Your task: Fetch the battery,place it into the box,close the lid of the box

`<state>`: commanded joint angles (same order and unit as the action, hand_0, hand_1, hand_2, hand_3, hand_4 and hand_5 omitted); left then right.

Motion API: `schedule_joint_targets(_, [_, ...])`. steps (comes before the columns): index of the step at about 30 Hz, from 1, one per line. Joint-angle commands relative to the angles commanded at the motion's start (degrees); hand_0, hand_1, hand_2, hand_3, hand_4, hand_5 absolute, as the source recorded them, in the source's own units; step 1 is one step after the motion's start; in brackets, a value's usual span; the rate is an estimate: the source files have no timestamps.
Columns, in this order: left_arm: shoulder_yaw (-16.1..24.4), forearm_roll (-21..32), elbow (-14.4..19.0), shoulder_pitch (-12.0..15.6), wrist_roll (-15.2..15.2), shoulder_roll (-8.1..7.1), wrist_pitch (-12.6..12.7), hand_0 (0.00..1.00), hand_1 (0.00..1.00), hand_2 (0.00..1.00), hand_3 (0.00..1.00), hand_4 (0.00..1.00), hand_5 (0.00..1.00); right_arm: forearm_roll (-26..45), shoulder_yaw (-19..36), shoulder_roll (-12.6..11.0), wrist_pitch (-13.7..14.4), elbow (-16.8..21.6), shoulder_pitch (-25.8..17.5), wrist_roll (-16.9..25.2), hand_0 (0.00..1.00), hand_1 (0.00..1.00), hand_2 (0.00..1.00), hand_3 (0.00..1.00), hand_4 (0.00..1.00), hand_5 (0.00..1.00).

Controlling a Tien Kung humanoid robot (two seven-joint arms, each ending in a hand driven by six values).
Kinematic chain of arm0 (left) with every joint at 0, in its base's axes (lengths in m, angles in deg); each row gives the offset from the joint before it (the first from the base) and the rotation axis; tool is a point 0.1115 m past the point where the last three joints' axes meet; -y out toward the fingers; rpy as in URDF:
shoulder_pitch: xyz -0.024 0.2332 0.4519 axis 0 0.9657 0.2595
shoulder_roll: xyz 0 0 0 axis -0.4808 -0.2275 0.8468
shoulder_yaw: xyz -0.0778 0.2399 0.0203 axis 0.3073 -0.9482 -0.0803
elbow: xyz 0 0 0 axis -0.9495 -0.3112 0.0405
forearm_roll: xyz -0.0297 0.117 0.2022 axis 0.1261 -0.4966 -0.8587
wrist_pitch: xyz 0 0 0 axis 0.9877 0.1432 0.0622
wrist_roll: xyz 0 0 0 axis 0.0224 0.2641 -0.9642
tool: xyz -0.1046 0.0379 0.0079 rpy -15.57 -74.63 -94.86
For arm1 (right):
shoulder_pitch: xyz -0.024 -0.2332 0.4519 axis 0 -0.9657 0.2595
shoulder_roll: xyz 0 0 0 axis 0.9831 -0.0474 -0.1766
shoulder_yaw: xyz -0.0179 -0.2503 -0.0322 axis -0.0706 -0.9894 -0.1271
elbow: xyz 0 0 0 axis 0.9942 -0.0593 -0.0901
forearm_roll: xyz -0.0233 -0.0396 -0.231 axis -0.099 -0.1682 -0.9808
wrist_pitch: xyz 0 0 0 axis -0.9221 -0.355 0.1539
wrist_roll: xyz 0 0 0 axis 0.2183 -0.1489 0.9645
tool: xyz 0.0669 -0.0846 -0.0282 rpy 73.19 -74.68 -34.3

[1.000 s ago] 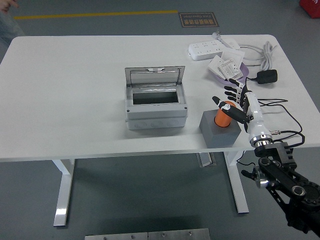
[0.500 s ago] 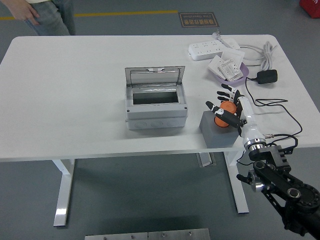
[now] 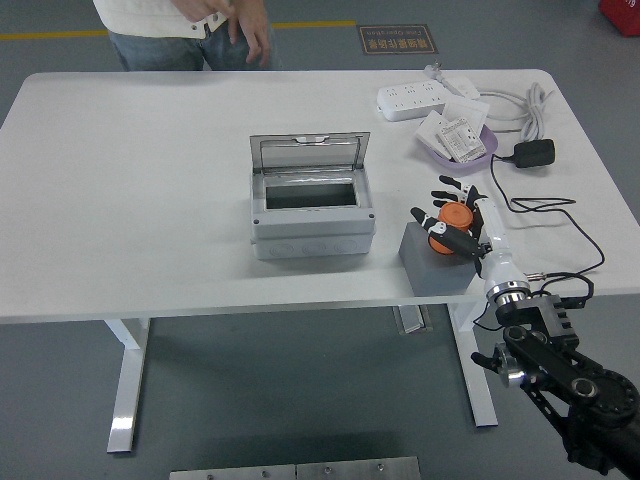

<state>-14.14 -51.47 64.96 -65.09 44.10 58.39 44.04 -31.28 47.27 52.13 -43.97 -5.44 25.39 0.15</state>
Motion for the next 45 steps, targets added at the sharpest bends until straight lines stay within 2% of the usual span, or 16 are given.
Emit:
schedule_joint_targets(1, [0.0,0.0,0.0,0.0,0.0,0.00,0.0,0.694,0.799,0.758,0.806,0.884,0.367,0.1,0.0,0.0,0.1,0.0,0.0,0.0,0.721,0.676,0.683,0.752,0.738,0.073])
schedule_joint_targets(6, [0.0,0.0,0.0,-0.1,0.2,-0.04,0.1,0.694,0.799,0.758,0.806,0.884,0.367,1.1,-0.2,0.0,0.3,-0.2,-0.1,0.0,0.721,0.676,0.683,0.752,0.738,0.073])
schedule_joint_targets(7, [0.0,0.0,0.0,-0.1,0.2,-0.06,0.1,0.694,0.799,0.757,0.807,0.884,0.367,1.2,-0.3,0.1,0.2,-0.3,-0.1,0.0,0.706,0.656,0.653,0.708,0.458,0.002])
schedule_joint_targets(12, [0.0,0.0,0.0,-0.1,0.3,-0.15,0.1,0.694,0.799,0.757,0.807,0.884,0.367,1.5,-0.8,0.2,0.1,-0.4,-0.1,-0.1,0.706,0.656,0.653,0.708,0.458,0.002])
schedule_joint_targets(13, [0.0,0.0,0.0,-0.2,0.4,-0.18,0.1,0.694,0.799,0.757,0.806,0.882,0.365,1.5,-0.9,0.2,0.1,-0.4,-0.1,-0.2,0.723,0.637,0.626,0.662,0.329,0.002])
schedule_joint_targets(18, [0.0,0.0,0.0,-0.2,0.6,-0.30,0.2,0.694,0.799,0.757,0.806,0.882,0.365,1.7,-1.3,0.2,0.2,-0.5,-0.1,-0.2,0.723,0.637,0.626,0.662,0.329,0.002])
schedule_joint_targets(19, [0.0,-0.1,0.0,-0.2,0.6,-0.33,0.2,0.693,0.799,0.755,0.802,0.882,0.364,1.8,-1.4,0.2,0.2,-0.4,-0.1,-0.1,0.742,0.635,0.617,0.649,0.280,0.002])
schedule_joint_targets(30, [0.0,-0.3,0.0,0.1,0.9,-0.50,0.5,0.692,0.799,0.754,0.797,0.882,0.363,1.5,-1.8,0.2,0.4,-0.2,-0.1,-0.6,0.720,0.618,0.590,0.615,0.251,0.002])
schedule_joint_targets(31, [0.0,-0.3,0.0,0.1,0.9,-0.51,0.5,0.692,0.799,0.753,0.797,0.882,0.362,1.4,-1.8,0.2,0.4,-0.2,-0.1,-0.7,0.634,0.557,0.513,0.486,0.002,0.002])
schedule_joint_targets(36, [0.1,-0.5,0.0,0.2,1.3,-0.52,0.7,0.692,0.799,0.753,0.797,0.882,0.362,0.9,-2.1,0.1,0.9,0.2,0.1,-1.2,0.634,0.557,0.513,0.486,0.002,0.002])
schedule_joint_targets(37, [0.1,-0.6,0.0,0.2,1.4,-0.53,0.8,0.692,0.798,0.755,0.795,0.883,0.362,0.8,-2.1,0.1,1.0,0.4,0.1,-1.3,0.534,0.412,0.379,0.309,0.054,0.002])
schedule_joint_targets(43, [0.2,-0.7,0.0,0.2,2.3,-0.54,1.5,0.692,0.798,0.755,0.795,0.883,0.362,0.0,-2.2,-0.4,1.4,1.4,0.8,-1.6,0.534,0.412,0.379,0.309,0.054,0.002])
schedule_joint_targets(44, [0.2,-0.7,0.0,0.2,2.4,-0.55,1.5,0.692,0.798,0.755,0.793,0.884,0.365,-0.1,-2.2,-0.5,1.5,1.5,0.9,-1.7,0.540,0.380,0.331,0.245,0.009,0.002])
schedule_joint_targets(45, [0.2,-0.7,0.0,0.1,2.6,-0.55,1.6,0.692,0.798,0.755,0.793,0.884,0.365,-0.2,-2.1,-0.6,1.5,1.6,1.0,-1.7,0.540,0.380,0.331,0.245,0.009,0.002])
